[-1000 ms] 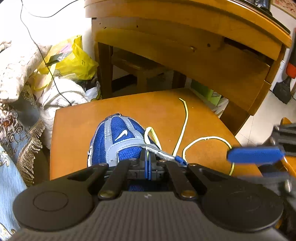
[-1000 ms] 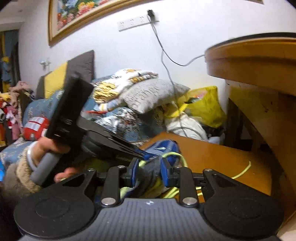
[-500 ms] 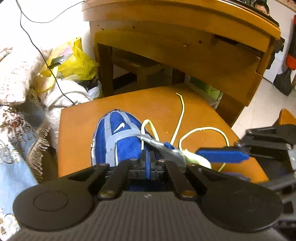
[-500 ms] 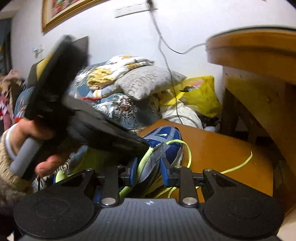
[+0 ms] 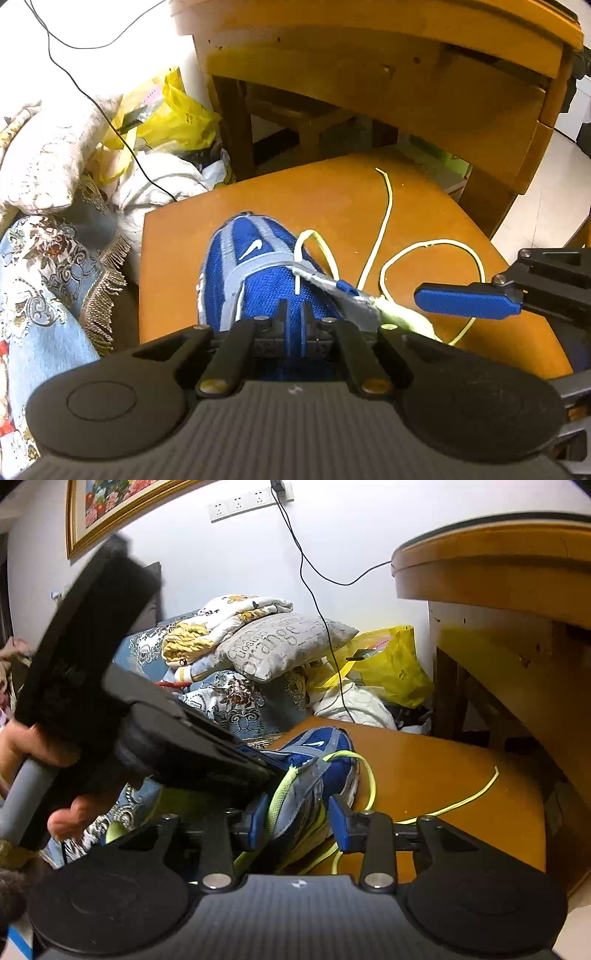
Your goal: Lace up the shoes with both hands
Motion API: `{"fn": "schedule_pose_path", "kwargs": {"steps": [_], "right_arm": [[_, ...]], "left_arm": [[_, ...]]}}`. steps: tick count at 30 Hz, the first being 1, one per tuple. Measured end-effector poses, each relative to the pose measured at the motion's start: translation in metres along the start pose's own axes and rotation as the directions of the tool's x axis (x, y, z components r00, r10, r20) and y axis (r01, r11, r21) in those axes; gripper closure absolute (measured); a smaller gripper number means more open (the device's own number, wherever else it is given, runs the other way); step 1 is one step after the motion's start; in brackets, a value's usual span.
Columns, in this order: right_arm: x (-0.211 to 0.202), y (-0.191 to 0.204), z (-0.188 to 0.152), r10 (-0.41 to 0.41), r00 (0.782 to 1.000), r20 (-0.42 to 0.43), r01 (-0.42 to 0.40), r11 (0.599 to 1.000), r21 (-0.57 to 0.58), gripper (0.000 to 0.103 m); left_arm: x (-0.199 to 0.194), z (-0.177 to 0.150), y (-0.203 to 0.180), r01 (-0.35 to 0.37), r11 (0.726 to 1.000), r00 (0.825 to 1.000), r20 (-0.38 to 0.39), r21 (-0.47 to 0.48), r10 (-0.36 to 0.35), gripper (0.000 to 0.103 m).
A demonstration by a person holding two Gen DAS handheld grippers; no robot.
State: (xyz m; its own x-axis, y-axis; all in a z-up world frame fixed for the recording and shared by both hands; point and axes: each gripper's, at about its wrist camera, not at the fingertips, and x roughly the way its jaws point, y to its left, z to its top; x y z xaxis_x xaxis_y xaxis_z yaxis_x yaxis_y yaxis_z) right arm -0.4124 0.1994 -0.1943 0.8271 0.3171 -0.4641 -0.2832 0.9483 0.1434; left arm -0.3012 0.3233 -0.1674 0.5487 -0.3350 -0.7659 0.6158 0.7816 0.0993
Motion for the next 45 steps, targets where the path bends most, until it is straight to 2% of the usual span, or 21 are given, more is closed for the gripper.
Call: {"fn": "schedule_pose_path", "kwargs": {"steps": [4,8,20,29,39,45], "right_arm": [[0.002,-0.003,-0.001,0.006,1.000,0.006,-0.006,1.000,0.002,0.064],[0.001,0.000,-0.002,0.027,1.000,0.008,-0.027,1.000,0.000,0.081],[-0.004,0.006,-0.013,0.004,0.999,0.034,-0.004,1.000,-0.004,0.081],[-0.002,0.002,-0.013,-0.006,1.000,0.030,0.005,1.000,0.030,0.082],[0.000,-0.001,-0.013,0.005,1.000,0.030,-0.007,0.999,0.048,0.081],[0.001,-0.003,-0.013,0.008,1.000,0.031,-0.010,0.998,0.058,0.081]], "left_arm": [[0.008,0.005,0.002,-0.005,1.000,1.000,-0.002,0.008,0.005,0.095],[0.019,0.009,0.001,-0.017,1.000,0.999,-0.037,0.003,0.017,0.096],[0.019,0.001,-0.007,-0.060,0.998,0.998,0.020,0.029,0.060,0.102],[0.014,-0.002,-0.011,-0.076,0.995,0.997,-0.021,0.072,0.078,0.102],[0.015,-0.001,-0.019,-0.127,0.987,0.991,-0.019,0.103,0.130,0.094],[0.017,0.003,-0.016,-0.122,0.989,0.992,-0.016,0.083,0.124,0.094]]}}
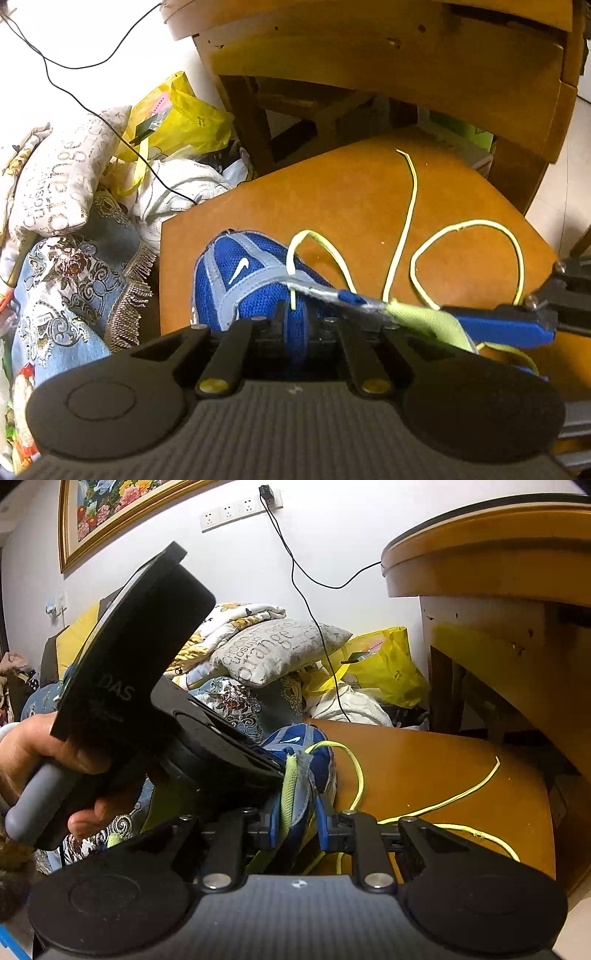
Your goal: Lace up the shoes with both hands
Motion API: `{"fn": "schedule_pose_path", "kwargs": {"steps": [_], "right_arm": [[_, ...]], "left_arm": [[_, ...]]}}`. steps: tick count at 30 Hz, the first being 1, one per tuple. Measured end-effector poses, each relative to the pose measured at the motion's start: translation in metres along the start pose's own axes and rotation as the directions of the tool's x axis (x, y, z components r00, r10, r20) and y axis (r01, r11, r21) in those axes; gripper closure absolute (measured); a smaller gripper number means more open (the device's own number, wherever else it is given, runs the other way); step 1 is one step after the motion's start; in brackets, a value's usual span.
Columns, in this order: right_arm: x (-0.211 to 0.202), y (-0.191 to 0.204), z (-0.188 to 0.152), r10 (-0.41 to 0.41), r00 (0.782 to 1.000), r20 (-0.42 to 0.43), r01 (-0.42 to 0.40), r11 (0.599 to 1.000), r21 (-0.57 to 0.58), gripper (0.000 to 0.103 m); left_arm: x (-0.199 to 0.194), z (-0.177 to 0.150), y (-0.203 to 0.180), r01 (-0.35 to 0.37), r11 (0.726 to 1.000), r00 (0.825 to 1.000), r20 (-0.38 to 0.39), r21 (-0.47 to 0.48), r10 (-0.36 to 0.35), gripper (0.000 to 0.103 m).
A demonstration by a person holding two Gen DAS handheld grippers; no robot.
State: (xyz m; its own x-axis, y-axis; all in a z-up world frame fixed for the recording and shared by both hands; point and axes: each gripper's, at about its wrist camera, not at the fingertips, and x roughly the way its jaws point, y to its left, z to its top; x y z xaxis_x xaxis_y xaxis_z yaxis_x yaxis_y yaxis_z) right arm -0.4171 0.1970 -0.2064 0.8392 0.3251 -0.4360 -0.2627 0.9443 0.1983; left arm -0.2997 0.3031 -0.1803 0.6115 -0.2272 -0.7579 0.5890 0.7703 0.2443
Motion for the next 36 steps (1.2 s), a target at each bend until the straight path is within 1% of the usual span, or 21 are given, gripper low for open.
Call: {"fn": "schedule_pose_path", "kwargs": {"steps": [8,10,12,14,17,20,23,27,29,30,32,34,36], "right_arm": [[0.001,0.001,-0.001,-0.003,1.000,0.000,0.003,1.000,0.000,0.081],[0.001,0.000,-0.002,0.000,1.000,-0.001,0.000,1.000,0.011,0.082],[0.000,0.001,-0.004,0.003,1.000,-0.001,-0.003,1.000,0.031,0.083],[-0.001,0.005,-0.007,-0.011,1.000,0.004,0.011,0.999,0.036,0.083],[-0.005,0.013,-0.013,-0.054,0.998,0.031,0.053,0.998,0.046,0.082],[-0.009,0.018,-0.019,-0.092,0.994,0.057,0.087,0.993,0.081,0.082],[-0.009,0.017,-0.021,-0.108,0.992,0.059,0.100,0.987,0.124,0.083],[-0.008,0.015,-0.020,-0.110,0.992,0.059,0.099,0.982,0.158,0.083],[-0.008,0.013,-0.020,-0.105,0.993,0.059,0.094,0.981,0.167,0.083],[-0.008,0.013,-0.020,-0.102,0.993,0.061,0.091,0.982,0.167,0.083],[-0.008,0.013,-0.021,-0.099,0.993,0.063,0.087,0.982,0.165,0.083],[-0.008,0.013,-0.021,-0.097,0.993,0.063,0.086,0.983,0.164,0.082],[-0.008,0.012,-0.021,-0.091,0.994,0.059,0.080,0.983,0.167,0.080]], "left_arm": [[0.001,-0.001,-0.001,0.006,1.000,1.000,0.019,0.001,-0.006,0.095],[0.001,-0.003,-0.001,0.009,1.000,0.999,0.031,0.012,-0.009,0.099],[0.001,-0.005,-0.003,0.009,0.999,0.999,0.046,0.040,-0.011,0.099],[-0.002,-0.009,-0.005,0.016,0.997,0.997,0.075,0.073,-0.021,0.100],[-0.005,-0.014,-0.005,0.042,0.994,0.992,0.118,0.105,-0.055,0.100],[-0.009,-0.019,-0.009,0.048,0.990,0.990,0.126,0.131,-0.064,0.102],[-0.013,-0.022,-0.010,0.035,0.989,0.991,0.125,0.141,-0.053,0.102],[-0.026,-0.027,-0.002,0.058,0.990,0.986,0.149,0.125,-0.077,0.102],[-0.031,-0.028,-0.001,0.046,0.992,0.987,0.151,0.117,-0.063,0.102],[-0.033,-0.028,-0.001,0.038,0.993,0.987,0.150,0.113,-0.055,0.099],[-0.034,-0.025,-0.002,0.027,0.994,0.989,0.145,0.102,-0.042,0.095],[-0.030,-0.020,-0.001,0.030,0.996,0.992,0.123,0.086,-0.040,0.082],[-0.026,-0.015,-0.001,0.065,0.995,0.993,0.099,0.073,-0.072,0.079]]}}
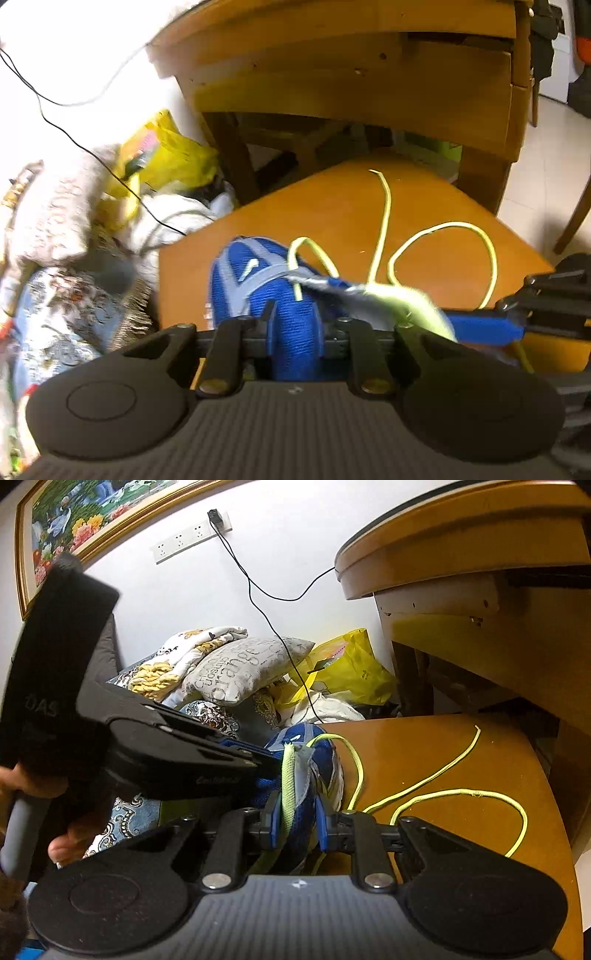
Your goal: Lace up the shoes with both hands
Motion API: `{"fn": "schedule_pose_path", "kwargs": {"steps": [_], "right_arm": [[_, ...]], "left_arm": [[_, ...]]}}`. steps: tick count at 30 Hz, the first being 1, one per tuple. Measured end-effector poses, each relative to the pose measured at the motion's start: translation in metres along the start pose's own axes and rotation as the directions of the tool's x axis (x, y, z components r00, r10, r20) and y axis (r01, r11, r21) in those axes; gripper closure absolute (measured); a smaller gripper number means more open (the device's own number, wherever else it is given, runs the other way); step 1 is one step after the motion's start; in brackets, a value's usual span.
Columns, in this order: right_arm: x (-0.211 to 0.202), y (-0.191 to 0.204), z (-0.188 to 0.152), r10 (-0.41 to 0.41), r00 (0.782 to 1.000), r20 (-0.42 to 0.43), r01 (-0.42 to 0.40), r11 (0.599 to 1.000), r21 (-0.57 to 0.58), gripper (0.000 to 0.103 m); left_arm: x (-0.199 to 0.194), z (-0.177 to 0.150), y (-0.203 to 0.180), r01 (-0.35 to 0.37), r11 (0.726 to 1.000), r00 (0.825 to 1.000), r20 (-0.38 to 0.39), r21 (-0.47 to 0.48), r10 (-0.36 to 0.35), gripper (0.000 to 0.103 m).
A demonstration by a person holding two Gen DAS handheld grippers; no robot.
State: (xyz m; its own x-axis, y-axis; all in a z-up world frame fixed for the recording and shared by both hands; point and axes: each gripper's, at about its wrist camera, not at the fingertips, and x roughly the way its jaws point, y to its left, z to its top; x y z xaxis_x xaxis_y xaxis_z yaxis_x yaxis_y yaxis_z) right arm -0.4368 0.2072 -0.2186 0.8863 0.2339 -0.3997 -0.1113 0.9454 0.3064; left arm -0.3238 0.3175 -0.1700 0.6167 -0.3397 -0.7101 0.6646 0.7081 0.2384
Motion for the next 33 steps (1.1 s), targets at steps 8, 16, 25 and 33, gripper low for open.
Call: {"fn": "schedule_pose_path", "kwargs": {"steps": [8,16,25,33], "right_arm": [[0.000,-0.003,0.003,0.013,1.000,-0.022,-0.013,1.000,0.000,0.077],[-0.002,-0.005,0.002,0.030,0.999,-0.023,-0.030,1.000,0.009,0.077],[-0.002,-0.004,0.002,0.040,0.999,-0.026,-0.039,0.999,0.014,0.077],[0.001,-0.004,0.003,0.050,0.998,-0.031,-0.050,0.999,0.017,0.077]], "left_arm": [[0.024,0.017,0.008,0.010,0.999,0.995,-0.096,-0.035,-0.014,0.078],[0.026,0.021,0.007,0.016,1.000,0.994,-0.110,-0.012,-0.017,0.078],[0.032,0.024,0.015,0.088,0.996,0.989,-0.123,0.025,-0.084,0.080],[0.044,0.030,0.035,0.156,0.983,0.971,-0.169,-0.095,-0.170,0.092]]}}
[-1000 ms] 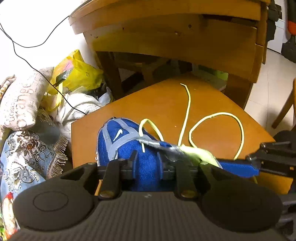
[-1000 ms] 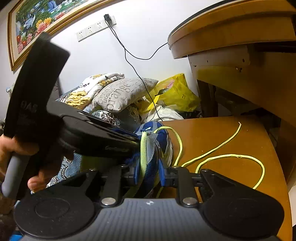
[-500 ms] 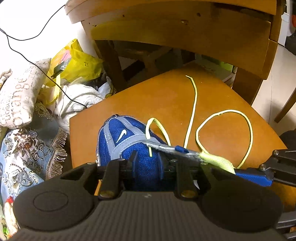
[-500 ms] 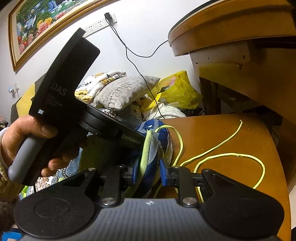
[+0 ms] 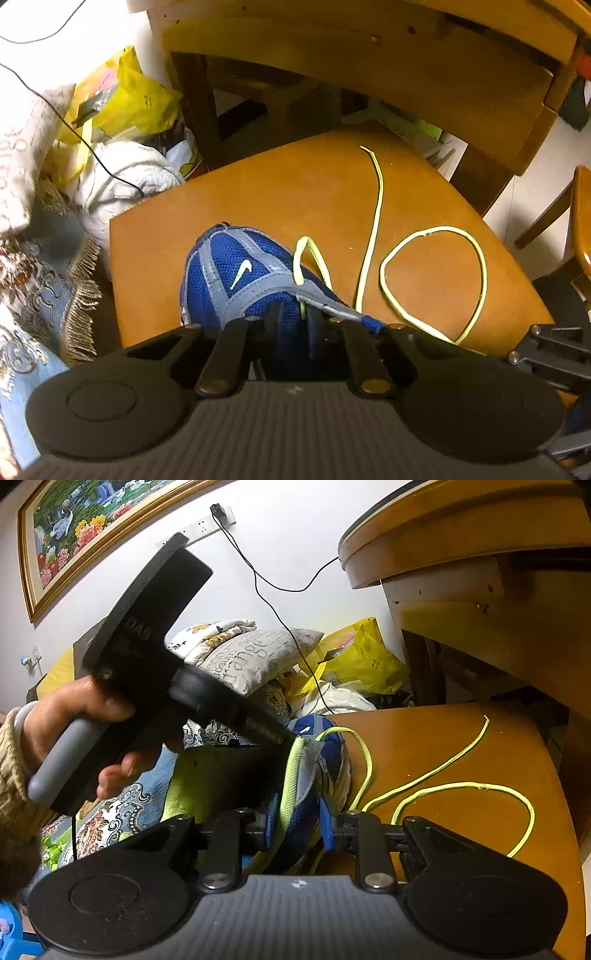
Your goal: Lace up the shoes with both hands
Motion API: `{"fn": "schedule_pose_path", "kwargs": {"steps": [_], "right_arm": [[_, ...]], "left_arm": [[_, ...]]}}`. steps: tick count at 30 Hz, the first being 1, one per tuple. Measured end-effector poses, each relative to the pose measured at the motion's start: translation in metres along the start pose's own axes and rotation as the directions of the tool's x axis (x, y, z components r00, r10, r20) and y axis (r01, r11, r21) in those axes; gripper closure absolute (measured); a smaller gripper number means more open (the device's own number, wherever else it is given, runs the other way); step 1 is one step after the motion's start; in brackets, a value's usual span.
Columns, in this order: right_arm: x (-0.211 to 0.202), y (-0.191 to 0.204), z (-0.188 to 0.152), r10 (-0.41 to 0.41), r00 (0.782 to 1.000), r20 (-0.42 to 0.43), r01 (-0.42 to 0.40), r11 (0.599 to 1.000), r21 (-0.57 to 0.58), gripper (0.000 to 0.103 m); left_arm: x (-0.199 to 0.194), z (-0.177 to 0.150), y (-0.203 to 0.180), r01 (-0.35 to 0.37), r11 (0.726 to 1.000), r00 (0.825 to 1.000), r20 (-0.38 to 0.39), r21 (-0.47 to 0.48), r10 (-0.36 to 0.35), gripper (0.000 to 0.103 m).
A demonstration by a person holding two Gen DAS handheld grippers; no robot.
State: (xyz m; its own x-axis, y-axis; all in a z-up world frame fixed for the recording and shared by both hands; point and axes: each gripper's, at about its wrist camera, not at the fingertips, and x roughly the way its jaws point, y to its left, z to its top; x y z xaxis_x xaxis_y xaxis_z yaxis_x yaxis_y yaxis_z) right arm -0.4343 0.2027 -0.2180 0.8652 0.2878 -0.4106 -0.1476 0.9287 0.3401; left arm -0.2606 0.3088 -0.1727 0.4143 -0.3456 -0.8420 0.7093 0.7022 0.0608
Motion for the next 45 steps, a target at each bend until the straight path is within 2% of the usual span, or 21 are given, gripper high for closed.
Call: {"fn": "schedule_pose_path", "kwargs": {"steps": [2,3,8,11,21,25,29,32,35,37,38,43,45], "right_arm": [[0.001,0.000,0.000,0.001,1.000,0.001,-0.001,1.000,0.003,0.077],[0.001,0.000,0.000,0.002,1.000,0.002,-0.002,1.000,0.004,0.077],[0.002,0.002,0.000,-0.010,1.000,0.005,0.010,1.000,0.004,0.077],[0.003,0.001,0.000,-0.016,1.000,0.004,0.016,1.000,0.010,0.073],[0.004,-0.002,0.000,-0.021,1.000,0.003,0.021,1.000,0.018,0.072],[0.005,-0.006,0.001,-0.018,1.000,0.002,0.018,1.000,0.025,0.072],[0.005,-0.006,0.001,-0.019,1.000,0.002,0.019,0.999,0.029,0.072],[0.004,-0.005,0.000,-0.019,1.000,0.003,0.019,0.999,0.029,0.071],[0.004,-0.004,0.000,-0.017,1.000,0.002,0.017,0.999,0.032,0.071],[0.003,-0.004,0.000,-0.017,1.000,-0.001,0.017,0.999,0.030,0.071],[0.003,-0.004,0.000,-0.017,1.000,-0.003,0.017,0.999,0.031,0.071],[0.003,-0.006,0.001,-0.019,1.000,-0.007,0.019,0.999,0.035,0.069],[0.003,-0.006,0.001,-0.017,1.000,-0.005,0.017,0.999,0.035,0.069]], "left_arm": [[0.000,-0.003,-0.001,-0.002,1.000,1.000,0.014,-0.007,0.002,0.100],[0.000,-0.006,-0.004,-0.008,1.000,1.000,0.024,-0.003,0.008,0.101],[-0.005,-0.012,-0.018,-0.069,0.996,0.996,0.065,0.056,0.065,0.101],[-0.007,-0.014,-0.020,-0.087,0.993,0.993,0.081,0.080,0.081,0.101],[-0.018,-0.023,-0.023,-0.102,0.988,0.991,0.096,0.112,0.091,0.102],[-0.023,-0.030,-0.028,-0.085,0.987,0.993,0.088,0.134,0.074,0.102],[-0.030,-0.035,-0.032,-0.122,0.983,0.989,0.098,0.141,0.108,0.102],[-0.031,-0.032,-0.032,-0.179,0.975,0.979,0.117,0.128,0.165,0.097],[-0.027,-0.028,-0.029,-0.176,0.977,0.980,0.111,0.118,0.163,0.095],[-0.023,-0.025,-0.028,-0.171,0.978,0.981,0.108,0.118,0.158,0.083],[-0.021,-0.024,-0.028,-0.171,0.978,0.981,0.107,0.118,0.159,0.070],[-0.013,-0.021,-0.024,-0.140,0.985,0.986,0.108,0.102,0.128,0.069],[-0.012,-0.020,-0.020,-0.127,0.988,0.987,0.110,0.086,0.118,0.074]]}}
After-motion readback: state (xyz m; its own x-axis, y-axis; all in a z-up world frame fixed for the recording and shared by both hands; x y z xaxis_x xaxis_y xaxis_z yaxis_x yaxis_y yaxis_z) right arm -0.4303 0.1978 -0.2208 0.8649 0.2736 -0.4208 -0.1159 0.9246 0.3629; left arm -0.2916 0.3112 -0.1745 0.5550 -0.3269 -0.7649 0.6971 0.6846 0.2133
